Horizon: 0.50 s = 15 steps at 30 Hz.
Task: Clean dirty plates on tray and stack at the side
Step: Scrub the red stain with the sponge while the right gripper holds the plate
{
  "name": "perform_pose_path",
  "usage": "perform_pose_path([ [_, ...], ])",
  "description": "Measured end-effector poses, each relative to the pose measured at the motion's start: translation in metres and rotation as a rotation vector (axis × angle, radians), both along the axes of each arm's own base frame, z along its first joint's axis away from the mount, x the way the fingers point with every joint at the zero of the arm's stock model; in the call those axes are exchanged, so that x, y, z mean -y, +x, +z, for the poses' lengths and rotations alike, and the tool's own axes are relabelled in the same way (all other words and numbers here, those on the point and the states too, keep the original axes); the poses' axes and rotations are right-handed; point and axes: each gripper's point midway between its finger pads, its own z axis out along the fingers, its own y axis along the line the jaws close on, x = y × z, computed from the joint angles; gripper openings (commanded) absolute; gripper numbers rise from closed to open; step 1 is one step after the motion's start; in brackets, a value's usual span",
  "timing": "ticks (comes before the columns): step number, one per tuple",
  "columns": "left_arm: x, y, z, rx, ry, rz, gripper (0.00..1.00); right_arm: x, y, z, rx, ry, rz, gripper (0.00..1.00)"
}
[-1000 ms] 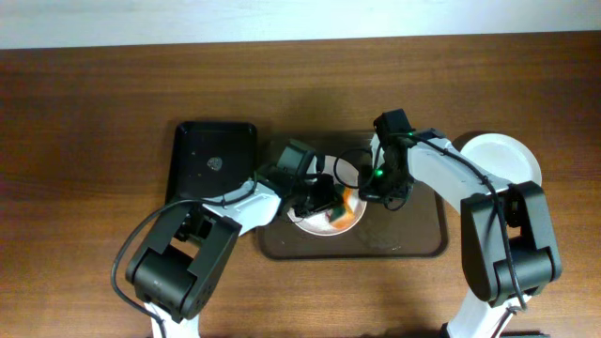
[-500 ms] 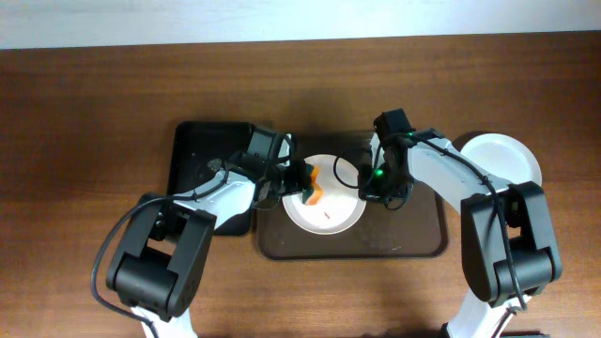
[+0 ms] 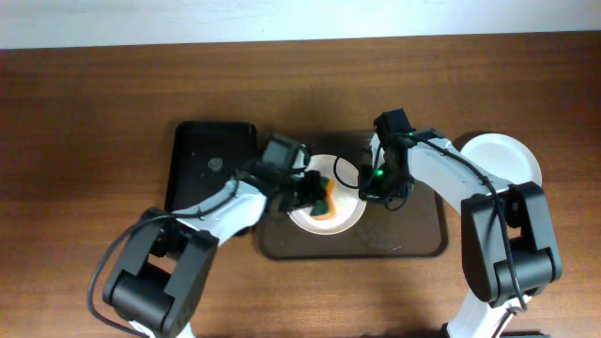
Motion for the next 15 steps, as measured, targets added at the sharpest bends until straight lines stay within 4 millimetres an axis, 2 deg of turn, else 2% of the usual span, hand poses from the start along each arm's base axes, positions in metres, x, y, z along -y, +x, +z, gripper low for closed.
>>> perform_pose_path([
  [3, 0.010, -0.007, 0.001, -0.020, -0.013, 0.005, 0.00, 0.000, 0.000, 0.000, 0.000, 0.000, 0.000, 0.04],
  [10, 0.011, -0.008, 0.001, -0.093, -0.036, 0.092, 0.00, 0.000, 0.000, 0.000, 0.000, 0.000, 0.000, 0.04],
  [15, 0.023, -0.010, -0.001, -0.109, -0.057, 0.107, 0.00, 0.000, 0.000, 0.000, 0.000, 0.000, 0.000, 0.04],
])
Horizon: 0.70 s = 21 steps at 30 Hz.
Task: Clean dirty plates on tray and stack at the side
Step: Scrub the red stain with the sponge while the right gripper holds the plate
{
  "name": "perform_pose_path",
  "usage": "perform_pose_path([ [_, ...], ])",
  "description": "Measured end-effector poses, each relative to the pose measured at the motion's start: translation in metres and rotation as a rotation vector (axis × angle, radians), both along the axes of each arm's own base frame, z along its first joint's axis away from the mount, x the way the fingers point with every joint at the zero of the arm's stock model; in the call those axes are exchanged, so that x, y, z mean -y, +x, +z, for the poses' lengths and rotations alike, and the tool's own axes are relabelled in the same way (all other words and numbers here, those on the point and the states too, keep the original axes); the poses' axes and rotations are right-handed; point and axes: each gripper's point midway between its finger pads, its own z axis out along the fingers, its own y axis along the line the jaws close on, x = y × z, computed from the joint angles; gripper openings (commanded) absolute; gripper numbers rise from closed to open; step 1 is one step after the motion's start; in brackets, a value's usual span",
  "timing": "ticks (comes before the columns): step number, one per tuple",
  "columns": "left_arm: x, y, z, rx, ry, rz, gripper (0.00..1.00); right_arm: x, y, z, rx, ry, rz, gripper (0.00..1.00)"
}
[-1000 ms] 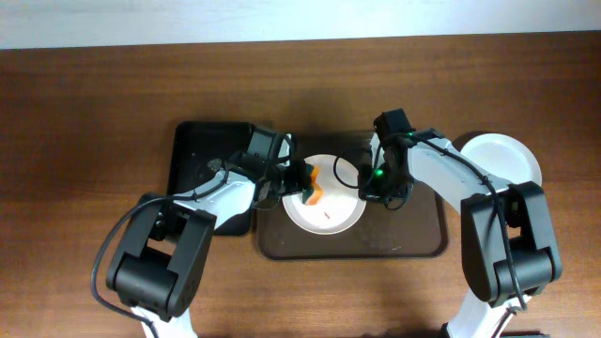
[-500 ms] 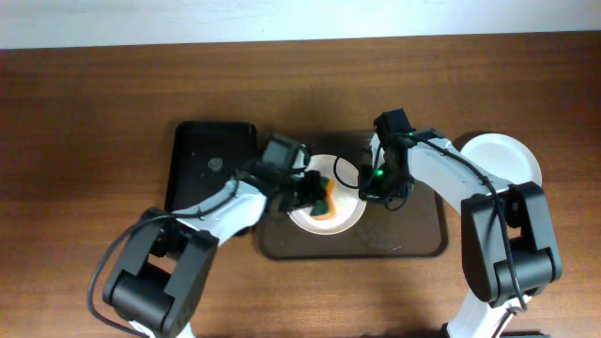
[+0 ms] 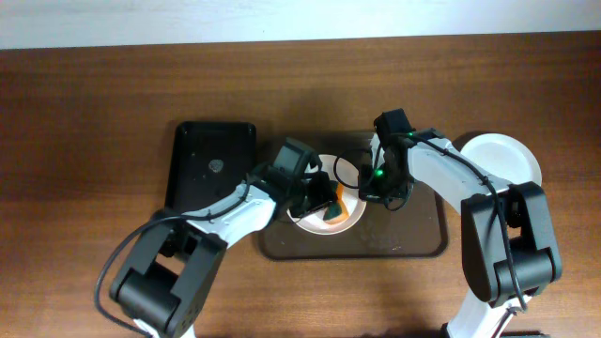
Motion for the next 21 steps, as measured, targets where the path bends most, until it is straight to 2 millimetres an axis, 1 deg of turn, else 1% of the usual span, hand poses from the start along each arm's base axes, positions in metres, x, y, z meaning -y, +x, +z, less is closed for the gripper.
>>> perform_pose_path([
  [4, 0.008, -0.007, -0.017, -0.029, 0.009, -0.017, 0.00, 0.000, -0.001, 0.000, -0.004, -0.001, 0.000, 0.04],
  [6, 0.008, -0.009, -0.018, -0.034, 0.010, -0.020, 0.00, 0.000, -0.001, 0.000, -0.004, -0.001, 0.000, 0.04],
  [12, -0.004, -0.011, -0.023, -0.004, 0.101, -0.077, 0.00, 0.000, -0.001, 0.000, -0.006, -0.001, 0.000, 0.04],
  [15, -0.020, -0.003, -0.023, 0.030, 0.142, -0.096, 0.00, 0.000, -0.002, 0.000, -0.006, -0.001, 0.000, 0.04],
  [19, -0.049, 0.020, -0.019, 0.096, 0.193, -0.065, 0.00, 0.000, -0.001, 0.000, -0.006, -0.001, 0.000, 0.04],
  [21, -0.061, 0.028, -0.017, 0.132, 0.225, -0.060, 0.00, 0.000, -0.002, 0.000, -0.006, -0.001, 0.000, 0.04],
])
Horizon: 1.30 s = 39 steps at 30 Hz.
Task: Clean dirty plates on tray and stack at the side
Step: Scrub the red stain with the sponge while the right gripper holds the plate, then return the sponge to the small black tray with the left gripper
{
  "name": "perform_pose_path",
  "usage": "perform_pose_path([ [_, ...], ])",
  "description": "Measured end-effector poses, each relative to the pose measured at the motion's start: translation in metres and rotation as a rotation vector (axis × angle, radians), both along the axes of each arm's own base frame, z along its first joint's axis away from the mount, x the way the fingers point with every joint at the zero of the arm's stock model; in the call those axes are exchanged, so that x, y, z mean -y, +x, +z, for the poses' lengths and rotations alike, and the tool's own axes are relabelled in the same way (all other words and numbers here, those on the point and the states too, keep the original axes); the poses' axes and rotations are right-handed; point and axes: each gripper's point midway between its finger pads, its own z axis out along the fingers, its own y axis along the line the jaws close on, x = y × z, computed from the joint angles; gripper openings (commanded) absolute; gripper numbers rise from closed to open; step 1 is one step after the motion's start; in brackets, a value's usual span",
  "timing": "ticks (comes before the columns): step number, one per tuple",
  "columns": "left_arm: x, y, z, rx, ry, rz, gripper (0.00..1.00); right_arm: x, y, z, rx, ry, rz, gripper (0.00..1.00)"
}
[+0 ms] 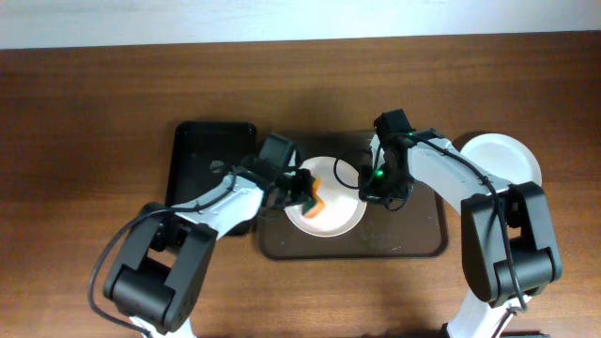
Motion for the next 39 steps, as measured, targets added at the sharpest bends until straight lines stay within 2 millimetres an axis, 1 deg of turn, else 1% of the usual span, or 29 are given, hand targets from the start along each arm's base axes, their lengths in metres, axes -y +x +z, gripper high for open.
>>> perform_pose_path([
  [3, -0.015, 0.008, 0.010, 0.081, 0.057, -0.034, 0.00, 0.000, 0.000, 0.000, 0.000, 0.000, 0.000, 0.04],
  [6, -0.018, 0.012, 0.037, 0.167, 0.071, -0.067, 0.00, 0.000, 0.000, 0.000, 0.000, 0.000, 0.000, 0.04],
  [9, -0.020, 0.012, 0.073, 0.260, 0.070, -0.098, 0.00, 0.000, 0.000, 0.000, 0.000, 0.000, 0.000, 0.04],
  [11, -0.027, 0.011, 0.089, 0.300, 0.092, -0.097, 0.00, 0.000, 0.000, 0.000, 0.000, 0.000, 0.000, 0.04],
  [13, -0.038, 0.010, 0.099, 0.328, 0.140, -0.085, 0.00, 0.000, 0.000, 0.000, 0.000, 0.000, 0.000, 0.04],
  [15, -0.053, 0.012, 0.102, 0.347, 0.205, -0.073, 0.00, 0.000, 0.000, 0.000, 0.000, 0.000, 0.000, 0.04],
  [16, -0.062, 0.014, 0.101, 0.348, 0.236, -0.062, 0.00, 0.000, 0.000, 0.000, 0.000, 0.000, 0.000, 0.04],
  [17, -0.064, 0.015, 0.100, 0.348, 0.243, -0.058, 0.00, 0.000, 0.000, 0.000, 0.000, 0.000, 0.000, 0.04],
  [18, -0.085, 0.020, 0.097, 0.342, 0.294, -0.024, 0.00, 0.000, 0.000, 0.000, 0.000, 0.000, 0.000, 0.04],
  [19, -0.094, 0.023, 0.096, 0.338, 0.313, -0.005, 0.00, 0.000, 0.000, 0.000, 0.000, 0.000, 0.000, 0.04],
  [21, -0.123, 0.032, 0.096, 0.336, 0.360, 0.051, 0.00, 0.000, 0.000, 0.000, 0.000, 0.000, 0.000, 0.04],
  [22, -0.131, 0.034, 0.096, 0.337, 0.372, 0.066, 0.00, 0.000, 0.000, 0.000, 0.000, 0.000, 0.000, 0.04],
  [23, -0.146, 0.038, 0.096, 0.338, 0.396, 0.082, 0.00, 0.000, 0.000, 0.000, 0.000, 0.000, 0.000, 0.04],
  [24, -0.155, 0.040, 0.096, 0.340, 0.412, 0.090, 0.00, 0.000, 0.000, 0.000, 0.000, 0.000, 0.000, 0.04],
  [26, -0.169, 0.043, 0.095, 0.344, 0.444, 0.088, 0.00, 0.000, 0.000, 0.000, 0.000, 0.000, -0.001, 0.04],
  [28, -0.176, 0.043, 0.091, 0.339, 0.469, 0.070, 0.00, 0.000, 0.000, 0.000, 0.000, 0.000, 0.000, 0.04],
  [31, -0.177, 0.042, 0.074, 0.301, 0.494, 0.030, 0.00, 0.000, 0.000, 0.000, 0.000, 0.000, 0.000, 0.04],
  [32, -0.177, 0.041, 0.062, 0.273, 0.504, 0.012, 0.00, 0.000, 0.000, 0.000, 0.000, 0.000, 0.000, 0.04],
  [35, -0.178, 0.036, 0.035, 0.204, 0.521, -0.018, 0.00, 0.000, 0.000, 0.000, 0.000, 0.000, 0.000, 0.04],
  [37, -0.179, 0.033, 0.018, 0.160, 0.533, -0.033, 0.27, 0.000, 0.000, 0.000, 0.000, 0.000, 0.000, 0.04],
  [38, -0.180, 0.032, 0.014, 0.153, 0.537, -0.038, 0.43, 0.000, 0.000, 0.000, 0.000, 0.000, 0.000, 0.04],
  [39, -0.181, 0.032, 0.012, 0.148, 0.546, -0.042, 0.51, 0.000, 0.000, 0.000, 0.000, 0.000, 0.000, 0.04],
])
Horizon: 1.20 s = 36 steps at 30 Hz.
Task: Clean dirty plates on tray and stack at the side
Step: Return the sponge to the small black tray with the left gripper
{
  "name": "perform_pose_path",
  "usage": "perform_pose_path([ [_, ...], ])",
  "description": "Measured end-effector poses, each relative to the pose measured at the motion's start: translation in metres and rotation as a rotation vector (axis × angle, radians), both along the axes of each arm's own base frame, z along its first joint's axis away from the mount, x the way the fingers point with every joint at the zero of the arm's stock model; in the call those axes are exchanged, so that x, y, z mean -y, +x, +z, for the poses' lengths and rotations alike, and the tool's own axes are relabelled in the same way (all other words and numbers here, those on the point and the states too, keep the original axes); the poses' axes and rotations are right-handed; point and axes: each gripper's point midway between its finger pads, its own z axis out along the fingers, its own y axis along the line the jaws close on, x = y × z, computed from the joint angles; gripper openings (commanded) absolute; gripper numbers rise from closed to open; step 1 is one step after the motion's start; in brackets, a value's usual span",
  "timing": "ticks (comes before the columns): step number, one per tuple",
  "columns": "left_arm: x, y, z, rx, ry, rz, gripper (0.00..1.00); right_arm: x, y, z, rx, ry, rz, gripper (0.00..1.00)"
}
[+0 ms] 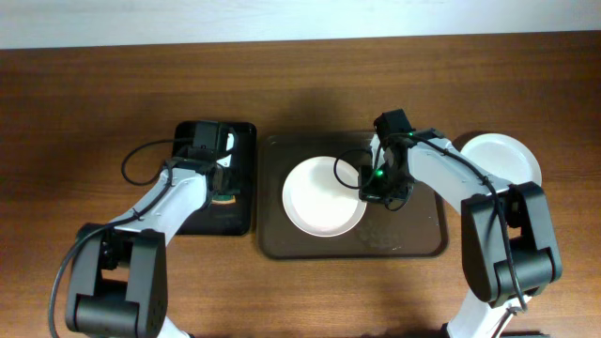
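A white plate [324, 195] lies on the brown tray [413, 239] in the middle of the table, its face showing plain white. My right gripper [367, 187] sits at the plate's right rim and looks shut on it. My left gripper [223, 191] is over the right side of the black tray [192, 141], away from the plate. An orange and green sponge [223, 198] shows at its fingertips and seems held between them.
A white plate [507, 155] rests on the table at the far right, beside the brown tray and partly under my right arm. The black tray stands to the left of the brown one, with a small pale spot on its floor.
My left gripper has moved with the sponge from the plate's left part over to the black tray. The plate's face is now fully uncovered. The right gripper has kept its place at the rim.
My left gripper held the sponge on the plate's middle, then nearer its lower right, then on its left part, while the right gripper stayed at the right rim. Now the sponge is over the black tray and the plate lies bare.
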Motion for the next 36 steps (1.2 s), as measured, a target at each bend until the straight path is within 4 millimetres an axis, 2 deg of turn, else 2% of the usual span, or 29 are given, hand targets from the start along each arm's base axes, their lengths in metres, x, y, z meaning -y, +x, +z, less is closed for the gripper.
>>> perform_pose_path([
  [2, 0.000, 0.004, 0.001, 0.018, 0.004, -0.001, 0.55, 0.000, 0.000, 0.000, 0.000, 0.000, 0.000, 0.04],
  [9, 0.001, 0.016, 0.006, 0.071, 0.002, 0.001, 0.56, 0.000, 0.000, 0.000, 0.000, 0.000, 0.000, 0.04],
  [14, -0.002, 0.012, -0.017, 0.019, 0.023, 0.006, 0.56, 0.000, 0.000, 0.000, 0.000, 0.000, 0.000, 0.04],
  [16, -0.003, 0.017, -0.017, 0.036, 0.029, 0.010, 0.55, 0.000, 0.000, 0.000, 0.000, 0.000, 0.000, 0.04],
  [18, -0.004, 0.020, -0.016, 0.050, 0.033, 0.012, 0.49, 0.000, 0.000, 0.000, 0.000, 0.000, 0.000, 0.04],
  [20, -0.004, 0.024, -0.016, 0.066, 0.034, 0.013, 0.36, 0.000, 0.000, 0.000, 0.000, 0.000, 0.000, 0.04],
  [21, -0.004, 0.026, -0.016, 0.071, 0.035, 0.012, 0.13, 0.000, 0.000, 0.000, 0.000, 0.000, 0.000, 0.04],
  [22, -0.004, 0.027, -0.016, 0.076, 0.037, 0.012, 0.00, 0.000, 0.000, 0.000, -0.001, 0.000, 0.000, 0.04],
  [27, -0.004, 0.029, -0.015, 0.079, 0.042, 0.015, 0.00, 0.000, -0.001, 0.000, -0.003, -0.001, 0.000, 0.04],
  [28, -0.005, 0.029, -0.015, 0.078, 0.043, 0.016, 0.04, 0.000, -0.001, 0.000, -0.003, -0.001, 0.000, 0.04],
  [29, -0.005, 0.029, -0.015, 0.074, 0.045, 0.016, 0.28, 0.000, -0.001, 0.000, -0.004, -0.001, 0.000, 0.04],
  [30, -0.005, 0.028, -0.015, 0.071, 0.046, 0.016, 0.45, 0.000, -0.001, 0.000, -0.004, -0.001, 0.000, 0.04],
  [31, -0.006, 0.027, -0.015, 0.065, 0.050, 0.019, 0.57, 0.000, -0.001, 0.000, -0.004, -0.001, 0.000, 0.04],
  [32, -0.007, 0.024, -0.016, 0.052, 0.059, 0.015, 0.61, 0.000, -0.001, 0.000, -0.004, -0.001, 0.000, 0.04],
  [36, -0.011, 0.005, -0.011, -0.014, 0.072, 0.017, 0.61, 0.000, -0.001, 0.000, -0.004, -0.001, 0.000, 0.04],
])
